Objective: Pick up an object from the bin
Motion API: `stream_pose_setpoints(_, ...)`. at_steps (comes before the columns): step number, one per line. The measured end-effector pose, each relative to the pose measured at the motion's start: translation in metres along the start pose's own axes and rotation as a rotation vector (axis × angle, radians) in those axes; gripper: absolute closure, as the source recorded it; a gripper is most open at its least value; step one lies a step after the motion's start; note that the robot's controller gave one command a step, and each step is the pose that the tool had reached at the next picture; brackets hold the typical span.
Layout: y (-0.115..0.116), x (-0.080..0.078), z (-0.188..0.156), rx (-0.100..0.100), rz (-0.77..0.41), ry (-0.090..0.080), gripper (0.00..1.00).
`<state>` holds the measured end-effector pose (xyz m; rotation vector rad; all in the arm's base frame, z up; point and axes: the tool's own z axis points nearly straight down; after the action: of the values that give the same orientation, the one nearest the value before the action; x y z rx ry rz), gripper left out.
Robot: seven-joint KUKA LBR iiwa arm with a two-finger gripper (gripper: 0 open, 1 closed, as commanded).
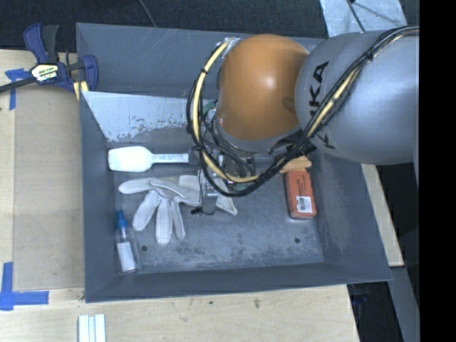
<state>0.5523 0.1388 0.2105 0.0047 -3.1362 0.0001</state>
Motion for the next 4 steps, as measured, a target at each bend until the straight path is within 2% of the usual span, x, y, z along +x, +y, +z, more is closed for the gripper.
stream_pose_setpoints(1, -0.001, -0.002, -0.005, -0.001, 0.003, -0.009, 0.0)
stream_pose_setpoints(2, -0.027, -0.016, 0.061, -0.001, -0.015, -0.014, 0.0)
stream_pose_setpoints(3, -0.066, -0.045, 0.141, -0.001, 0.044, -0.009, 0.0)
stream_pose_setpoints(4, -0.064, -0.029, 0.139, -0.001, 0.053, -0.011, 0.0)
